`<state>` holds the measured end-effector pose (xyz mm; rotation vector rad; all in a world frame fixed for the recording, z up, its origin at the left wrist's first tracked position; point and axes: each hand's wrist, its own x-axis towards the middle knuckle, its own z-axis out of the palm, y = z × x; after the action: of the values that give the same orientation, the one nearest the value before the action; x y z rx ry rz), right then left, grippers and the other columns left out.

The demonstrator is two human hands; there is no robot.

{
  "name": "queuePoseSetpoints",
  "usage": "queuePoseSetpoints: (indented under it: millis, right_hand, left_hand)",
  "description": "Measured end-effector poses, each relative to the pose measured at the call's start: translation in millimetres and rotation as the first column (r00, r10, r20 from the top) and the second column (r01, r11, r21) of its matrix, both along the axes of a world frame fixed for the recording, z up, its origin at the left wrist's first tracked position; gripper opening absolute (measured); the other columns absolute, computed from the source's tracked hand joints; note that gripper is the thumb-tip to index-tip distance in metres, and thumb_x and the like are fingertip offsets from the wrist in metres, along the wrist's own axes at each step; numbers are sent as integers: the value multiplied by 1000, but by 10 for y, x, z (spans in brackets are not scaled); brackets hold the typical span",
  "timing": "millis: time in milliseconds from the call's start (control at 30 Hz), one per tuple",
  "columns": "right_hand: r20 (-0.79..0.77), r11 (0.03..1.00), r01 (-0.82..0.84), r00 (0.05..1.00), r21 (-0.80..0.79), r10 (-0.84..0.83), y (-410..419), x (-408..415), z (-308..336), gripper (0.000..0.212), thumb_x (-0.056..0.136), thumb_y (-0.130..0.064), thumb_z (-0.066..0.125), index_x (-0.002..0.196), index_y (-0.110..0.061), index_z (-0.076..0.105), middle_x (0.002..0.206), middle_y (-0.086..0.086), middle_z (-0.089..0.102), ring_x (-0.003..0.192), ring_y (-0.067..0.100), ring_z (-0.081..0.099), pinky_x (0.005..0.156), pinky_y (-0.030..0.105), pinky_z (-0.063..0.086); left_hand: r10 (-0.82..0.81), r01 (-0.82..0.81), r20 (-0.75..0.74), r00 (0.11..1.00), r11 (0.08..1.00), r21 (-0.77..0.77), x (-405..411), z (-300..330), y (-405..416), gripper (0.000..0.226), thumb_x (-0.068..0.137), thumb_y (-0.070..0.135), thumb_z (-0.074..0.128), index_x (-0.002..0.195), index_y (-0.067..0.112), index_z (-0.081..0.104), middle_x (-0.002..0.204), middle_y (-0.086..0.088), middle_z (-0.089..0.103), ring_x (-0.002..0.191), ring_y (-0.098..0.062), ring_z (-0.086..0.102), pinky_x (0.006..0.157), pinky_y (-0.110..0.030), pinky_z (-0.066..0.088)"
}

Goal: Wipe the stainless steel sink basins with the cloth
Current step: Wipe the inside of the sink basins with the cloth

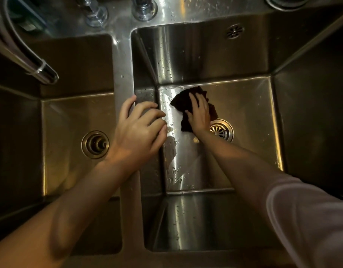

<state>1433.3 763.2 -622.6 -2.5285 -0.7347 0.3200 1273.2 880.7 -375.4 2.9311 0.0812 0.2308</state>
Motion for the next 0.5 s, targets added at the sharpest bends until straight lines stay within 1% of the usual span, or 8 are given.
queuePoseSetpoints:
  millis: [67,133,233,300,333,367,433,500]
  right_hand:
    - [16,999,-28,999,-26,29,128,40,-16,65,89,-13,59,148,-20,33,150,15,35,141,32,26,118,44,20]
    - [58,994,-84,994,-69,88,153,-19,-52,61,91,-17,57,147,-25,34,149,15,36,141,35,27,115,50,20]
    - [203,970,-228,950,-80,239,-42,-162,-179,47,90,-26,53,137,-22,51,141,18,48,133,39,42,106,56,34]
    - [279,924,-371,881,-94,382,-284,-178,-242,46,90,-30,48,135,-21,52,137,16,53,129,37,48,102,54,40]
    - [285,906,-418,862,-64,419,-389,-156,-250,47,90,-28,51,136,-20,49,136,15,54,128,35,48,102,53,41]
    - [262,905,-426,872,-11,414,-467,-125,-233,52,88,-24,59,138,-16,47,136,15,55,129,34,48,103,53,41]
    - [178,920,-385,912,70,369,-547,-49,-201,61,83,-16,70,138,-9,46,135,15,55,130,33,47,104,52,42]
    - [159,944,-315,942,101,297,-484,50,-184,57,83,-15,71,136,-7,50,134,15,56,129,33,49,103,50,44]
  left_hand:
    - [0,0,-12,1000,1000,0,1,9,-4,32,95,24,46,87,10,73,103,-4,70,111,-27,58,111,-51,26]
    - [-1,1,-22,1000,1000,1,6,17,-4,31,95,25,46,88,11,73,103,-3,70,112,-27,58,110,-51,25]
    - [1,0,-27,1000,1000,18,7,19,1,32,95,25,46,88,10,74,103,-3,71,111,-27,58,110,-51,26]
    - [2,-1,-31,1000,1000,29,6,15,2,32,95,25,47,88,11,74,103,-3,71,111,-27,58,110,-51,25]
    - [1,-1,-33,999,1000,29,4,14,1,31,95,25,47,88,11,74,103,-2,71,110,-26,58,110,-51,25]
    - [0,0,-34,999,1000,27,2,14,1,31,95,25,47,87,12,74,102,-2,71,110,-25,58,110,-50,25]
    - [0,1,-38,999,1000,24,-4,11,-5,31,94,25,47,87,12,74,102,-2,71,110,-25,58,110,-51,25]
    - [4,-3,-40,999,1000,22,-3,14,-2,31,94,26,47,87,12,73,103,-2,70,110,-25,59,110,-51,25]
